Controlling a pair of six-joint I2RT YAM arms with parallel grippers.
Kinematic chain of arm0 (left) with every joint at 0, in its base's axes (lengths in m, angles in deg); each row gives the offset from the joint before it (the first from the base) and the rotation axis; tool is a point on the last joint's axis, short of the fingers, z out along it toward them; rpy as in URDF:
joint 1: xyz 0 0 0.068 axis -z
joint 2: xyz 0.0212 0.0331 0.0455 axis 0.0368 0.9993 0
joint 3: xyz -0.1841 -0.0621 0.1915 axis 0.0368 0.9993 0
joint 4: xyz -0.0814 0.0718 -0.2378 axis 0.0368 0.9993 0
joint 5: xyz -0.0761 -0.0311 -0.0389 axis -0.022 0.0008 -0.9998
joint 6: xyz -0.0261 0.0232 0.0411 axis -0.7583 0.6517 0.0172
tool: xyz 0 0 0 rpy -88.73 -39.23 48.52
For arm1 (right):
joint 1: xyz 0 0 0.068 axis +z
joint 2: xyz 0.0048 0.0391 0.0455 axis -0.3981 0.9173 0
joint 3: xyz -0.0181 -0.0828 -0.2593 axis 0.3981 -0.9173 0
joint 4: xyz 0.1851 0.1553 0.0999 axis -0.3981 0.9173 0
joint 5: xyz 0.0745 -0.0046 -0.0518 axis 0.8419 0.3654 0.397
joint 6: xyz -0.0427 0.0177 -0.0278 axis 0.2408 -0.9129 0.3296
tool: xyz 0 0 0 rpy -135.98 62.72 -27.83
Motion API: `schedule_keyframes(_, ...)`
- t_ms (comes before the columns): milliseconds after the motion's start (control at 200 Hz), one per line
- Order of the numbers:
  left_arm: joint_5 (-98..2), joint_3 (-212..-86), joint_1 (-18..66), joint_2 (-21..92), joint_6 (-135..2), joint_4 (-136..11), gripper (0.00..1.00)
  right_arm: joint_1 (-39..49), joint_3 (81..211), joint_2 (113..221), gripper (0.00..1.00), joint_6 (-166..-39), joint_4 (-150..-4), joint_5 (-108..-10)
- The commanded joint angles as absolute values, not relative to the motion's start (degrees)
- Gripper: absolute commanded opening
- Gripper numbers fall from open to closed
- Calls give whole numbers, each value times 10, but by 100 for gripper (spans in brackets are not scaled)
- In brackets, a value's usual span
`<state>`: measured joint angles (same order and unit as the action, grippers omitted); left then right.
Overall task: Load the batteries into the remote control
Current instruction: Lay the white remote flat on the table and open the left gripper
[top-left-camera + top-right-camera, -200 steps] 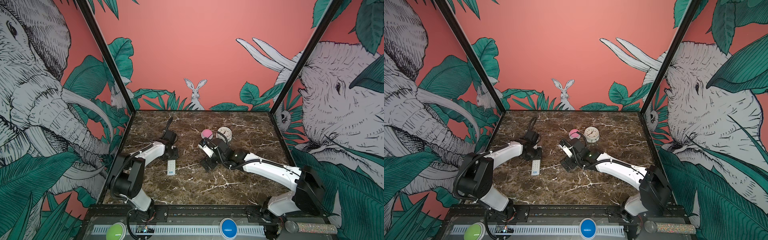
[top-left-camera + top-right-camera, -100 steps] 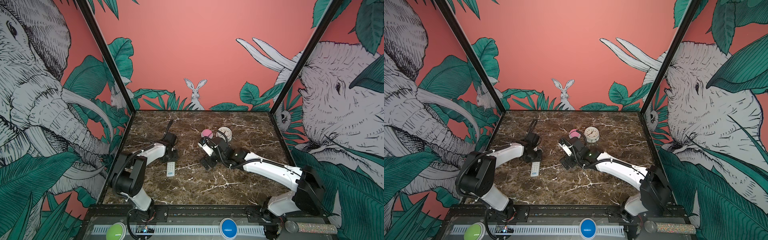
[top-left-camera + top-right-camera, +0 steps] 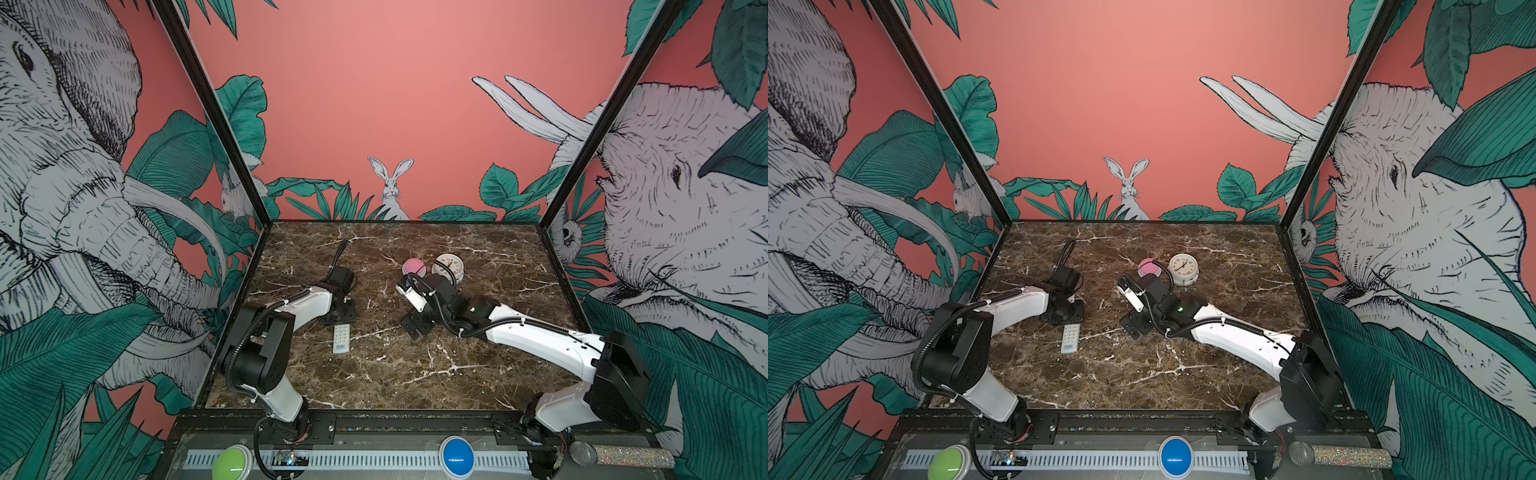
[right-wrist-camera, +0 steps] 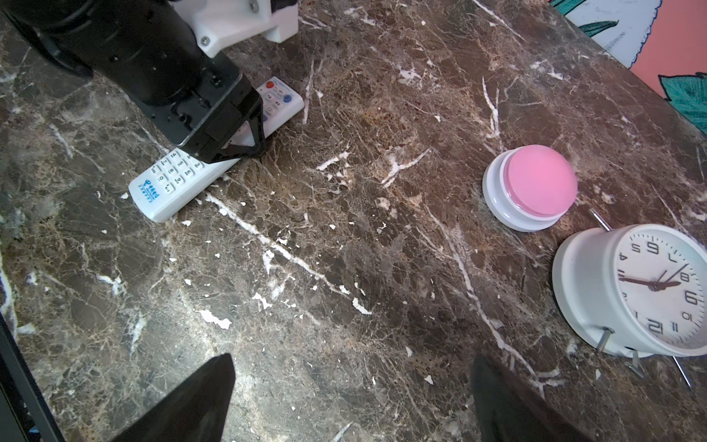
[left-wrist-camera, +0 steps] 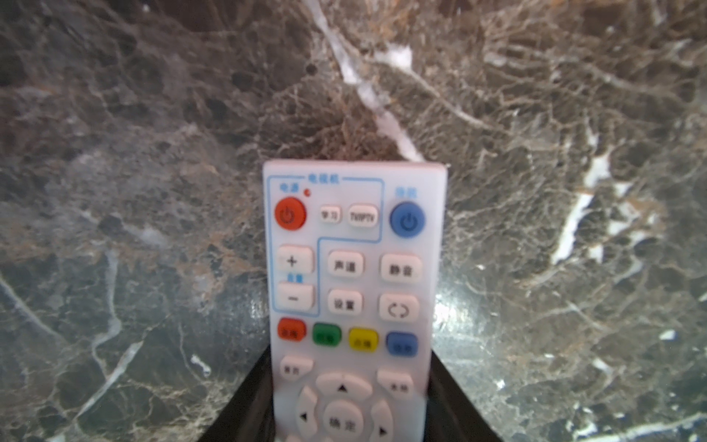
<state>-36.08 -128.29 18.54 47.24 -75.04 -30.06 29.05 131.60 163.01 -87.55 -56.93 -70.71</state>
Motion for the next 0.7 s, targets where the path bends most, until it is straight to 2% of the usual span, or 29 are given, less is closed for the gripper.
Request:
schedule_keyframes(0, -360, -1262, 187, 484, -759, -312, 32, 295, 1329, 1628, 98, -869, -572, -715)
schedule_keyframes(160, -359, -1260, 187, 483, -759, -313, 33, 295, 1326, 1625, 98, -866, -575, -717)
schedule_keyframes(235, -360, -1260, 187, 482, -760, -313, 39, 295, 1326, 1625, 98, -866, -575, -718)
schedule_keyframes(370, -361, -1262, 187, 481, -761, -312, 42, 295, 1325, 1623, 98, -866, -575, -719)
schedule_keyframes(460, -361, -1262, 187, 477, -760, -311, 54, 295, 1324, 1620, 98, -864, -575, -721)
schedule_keyframes(695, -363, -1263, 187, 460, -756, -303, 69, 295, 1318, 1605, 98, -860, -570, -735)
